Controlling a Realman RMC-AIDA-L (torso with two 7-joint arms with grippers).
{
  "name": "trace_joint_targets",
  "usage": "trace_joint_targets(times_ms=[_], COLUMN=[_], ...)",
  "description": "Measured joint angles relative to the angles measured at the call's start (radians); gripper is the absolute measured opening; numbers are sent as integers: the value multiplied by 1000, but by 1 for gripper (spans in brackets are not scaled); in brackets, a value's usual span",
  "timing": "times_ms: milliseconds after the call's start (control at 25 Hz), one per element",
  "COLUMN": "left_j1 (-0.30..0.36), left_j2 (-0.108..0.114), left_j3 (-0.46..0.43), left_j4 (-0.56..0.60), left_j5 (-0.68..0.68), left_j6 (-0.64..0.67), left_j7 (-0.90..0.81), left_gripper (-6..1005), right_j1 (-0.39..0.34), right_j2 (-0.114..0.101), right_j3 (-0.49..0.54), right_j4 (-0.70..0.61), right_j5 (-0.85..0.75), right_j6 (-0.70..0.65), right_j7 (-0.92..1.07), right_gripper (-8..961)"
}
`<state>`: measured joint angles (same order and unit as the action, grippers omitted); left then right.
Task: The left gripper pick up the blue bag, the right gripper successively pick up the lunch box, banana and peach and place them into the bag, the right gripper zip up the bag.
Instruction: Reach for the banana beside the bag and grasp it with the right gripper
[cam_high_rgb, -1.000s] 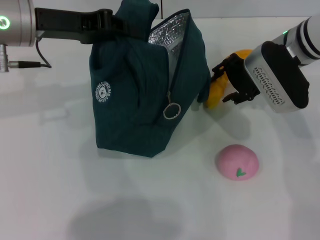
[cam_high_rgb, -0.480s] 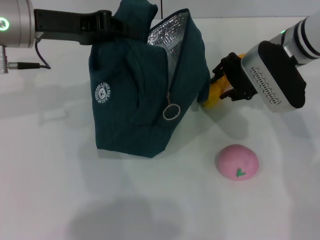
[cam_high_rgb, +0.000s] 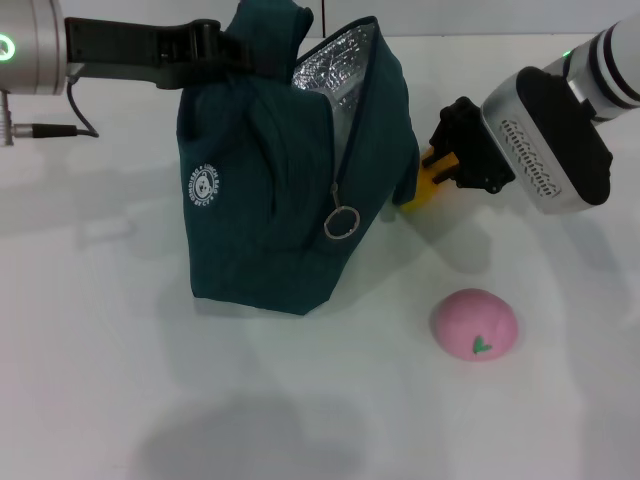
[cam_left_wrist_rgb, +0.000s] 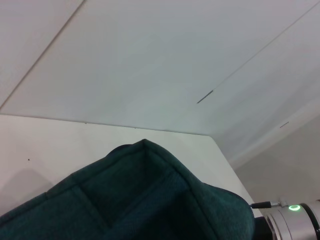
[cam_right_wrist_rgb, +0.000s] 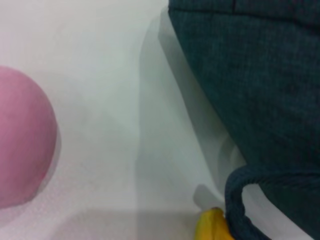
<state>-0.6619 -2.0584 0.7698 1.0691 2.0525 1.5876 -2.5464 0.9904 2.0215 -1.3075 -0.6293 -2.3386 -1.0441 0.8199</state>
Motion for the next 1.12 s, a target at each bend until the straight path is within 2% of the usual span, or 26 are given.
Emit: trace_joint_targets(times_ms=[200, 400, 560, 760, 1120], left_j1=[-1, 0, 0, -1, 1], left_j2=[0, 0, 0, 4, 9], left_j3=[0, 0, 0, -3, -7], left_j4=[0, 0, 0, 0, 6], left_j5=[0, -1, -5, -7, -9], left_j6=[0, 0, 0, 0, 0], left_j7=[1, 2, 0, -5, -10], left_gripper=[35, 35, 35, 35, 35], right_j1=[0, -1, -7, -9, 24], right_j2=[-1, -4, -6, -9, -13], right_j3=[0, 7, 7, 18, 165], right_j4=[-4, -37, -63, -113, -167], right_j5=[-4, -5, -23, -102, -328], right_j6=[-4, -6, 52, 91, 98], right_j7=[7, 53, 151, 388, 968], right_gripper=[110, 19, 19, 18, 18])
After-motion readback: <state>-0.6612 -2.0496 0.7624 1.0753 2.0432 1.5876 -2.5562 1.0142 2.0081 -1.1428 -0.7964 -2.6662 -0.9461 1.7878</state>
